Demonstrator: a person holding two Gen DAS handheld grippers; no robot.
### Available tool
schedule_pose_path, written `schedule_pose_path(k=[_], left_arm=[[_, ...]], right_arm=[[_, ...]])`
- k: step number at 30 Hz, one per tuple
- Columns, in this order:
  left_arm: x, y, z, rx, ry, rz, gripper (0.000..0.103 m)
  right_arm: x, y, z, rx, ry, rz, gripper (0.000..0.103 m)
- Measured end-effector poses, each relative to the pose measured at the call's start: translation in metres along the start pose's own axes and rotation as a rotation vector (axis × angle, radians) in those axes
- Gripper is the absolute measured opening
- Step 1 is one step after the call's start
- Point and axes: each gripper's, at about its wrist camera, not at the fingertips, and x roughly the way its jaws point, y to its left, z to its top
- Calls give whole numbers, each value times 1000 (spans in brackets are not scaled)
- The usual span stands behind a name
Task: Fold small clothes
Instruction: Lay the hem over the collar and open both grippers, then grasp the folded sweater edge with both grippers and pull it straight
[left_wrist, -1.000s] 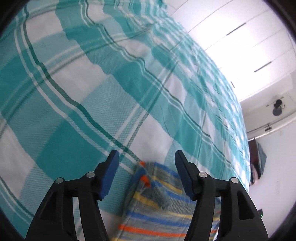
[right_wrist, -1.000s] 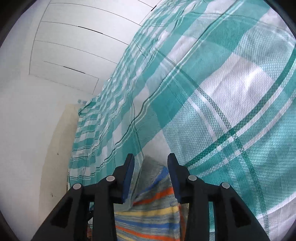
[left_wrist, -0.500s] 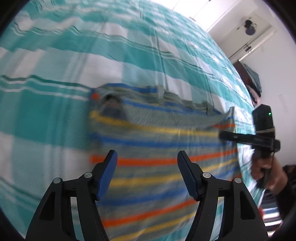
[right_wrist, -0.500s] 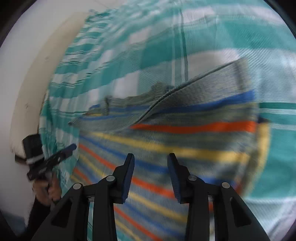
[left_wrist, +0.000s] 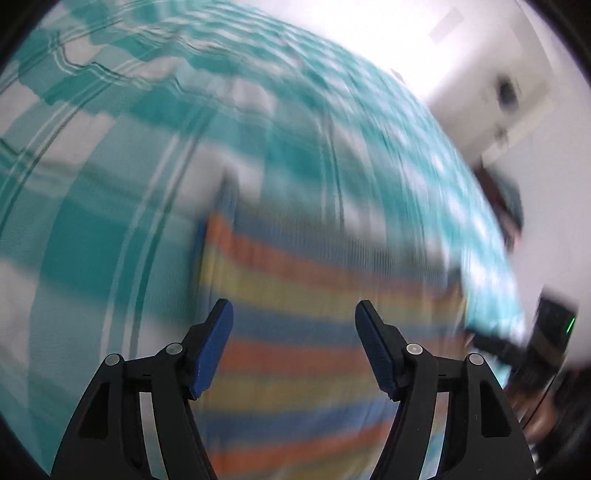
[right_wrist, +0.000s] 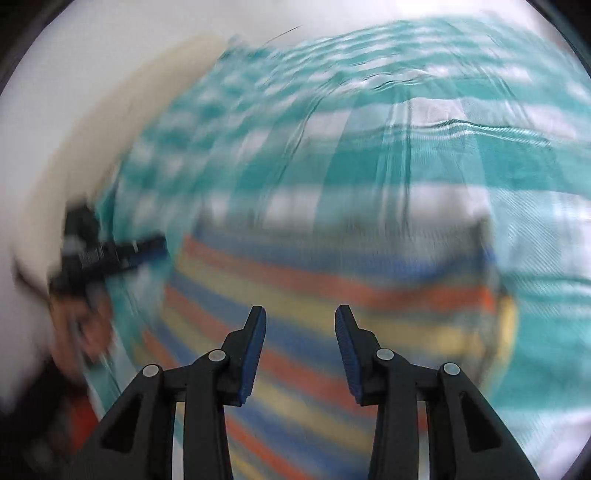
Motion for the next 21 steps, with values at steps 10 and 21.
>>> schedule_pose_path(k=[10, 21], left_arm=[[-62, 32, -106, -26, 10, 85, 83], [-38, 28, -108, -136, 22, 73, 6]], right_arm=[[-82, -8, -161, 19, 81, -99, 34], [-50, -34, -143, 271, 65, -87, 6]])
